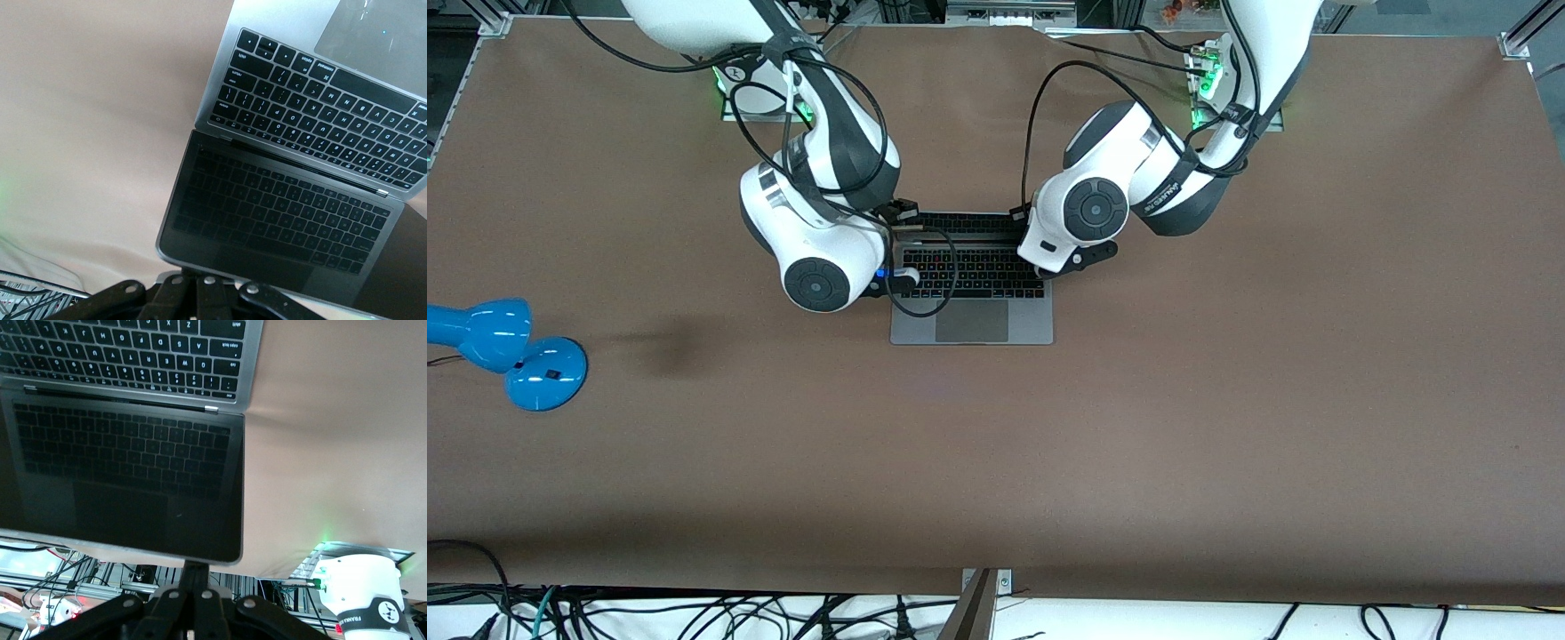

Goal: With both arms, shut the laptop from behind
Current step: 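Push the screen further down with both grippers toward the keyboard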

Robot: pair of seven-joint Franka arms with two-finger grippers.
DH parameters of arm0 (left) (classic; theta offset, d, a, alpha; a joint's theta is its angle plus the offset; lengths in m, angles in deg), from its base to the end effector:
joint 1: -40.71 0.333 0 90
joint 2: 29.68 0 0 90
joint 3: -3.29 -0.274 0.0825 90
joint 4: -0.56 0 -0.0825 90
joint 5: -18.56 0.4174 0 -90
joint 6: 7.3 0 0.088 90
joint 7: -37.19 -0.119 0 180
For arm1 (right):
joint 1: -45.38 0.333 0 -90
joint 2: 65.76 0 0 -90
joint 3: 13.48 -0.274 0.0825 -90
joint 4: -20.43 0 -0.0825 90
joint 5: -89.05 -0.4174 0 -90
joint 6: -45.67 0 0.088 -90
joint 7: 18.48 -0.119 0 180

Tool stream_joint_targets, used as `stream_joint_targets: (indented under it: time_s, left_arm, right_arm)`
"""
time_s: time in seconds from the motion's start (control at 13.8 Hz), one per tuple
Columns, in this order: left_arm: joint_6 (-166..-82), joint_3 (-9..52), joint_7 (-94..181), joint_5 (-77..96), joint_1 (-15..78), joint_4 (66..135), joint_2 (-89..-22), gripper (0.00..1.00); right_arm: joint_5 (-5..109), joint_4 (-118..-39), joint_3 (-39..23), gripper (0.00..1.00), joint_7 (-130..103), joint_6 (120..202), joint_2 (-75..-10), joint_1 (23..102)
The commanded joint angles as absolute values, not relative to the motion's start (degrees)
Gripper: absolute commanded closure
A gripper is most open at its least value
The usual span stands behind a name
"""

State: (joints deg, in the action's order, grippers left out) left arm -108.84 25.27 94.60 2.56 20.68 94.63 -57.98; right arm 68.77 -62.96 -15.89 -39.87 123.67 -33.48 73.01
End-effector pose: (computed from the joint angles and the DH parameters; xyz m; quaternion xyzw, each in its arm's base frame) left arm 0.4709 -0.4407 0.2679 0.9441 0.1836 -0.2732 0.0177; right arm 0.5224 0.3528 0.2750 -0.9285 -0.0498 0.3666 0.0302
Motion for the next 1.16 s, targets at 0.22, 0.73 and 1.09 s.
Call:
stream_joint_targets:
  time_s: [0.22, 0.73, 1.09]
  left_arm:
    - [-109.9, 24.6, 95.2, 3.3, 20.0, 93.4, -60.0, 1.00]
    - [-110.0, 24.1, 95.1, 3.3, 20.1, 92.3, -61.3, 1.00]
    - [-110.0, 23.1, 94.4, 3.3, 20.3, 91.4, -62.1, 1.00]
  right_arm:
    - [69.5, -62.5, -15.7, 1.00, -39.6, 124.2, -32.9, 73.4]
    - [70.2, -62.4, -15.5, 1.00, -39.5, 127.0, -32.8, 73.2]
    - [70.2, -62.4, -15.4, 1.00, -39.5, 129.0, -32.8, 72.8]
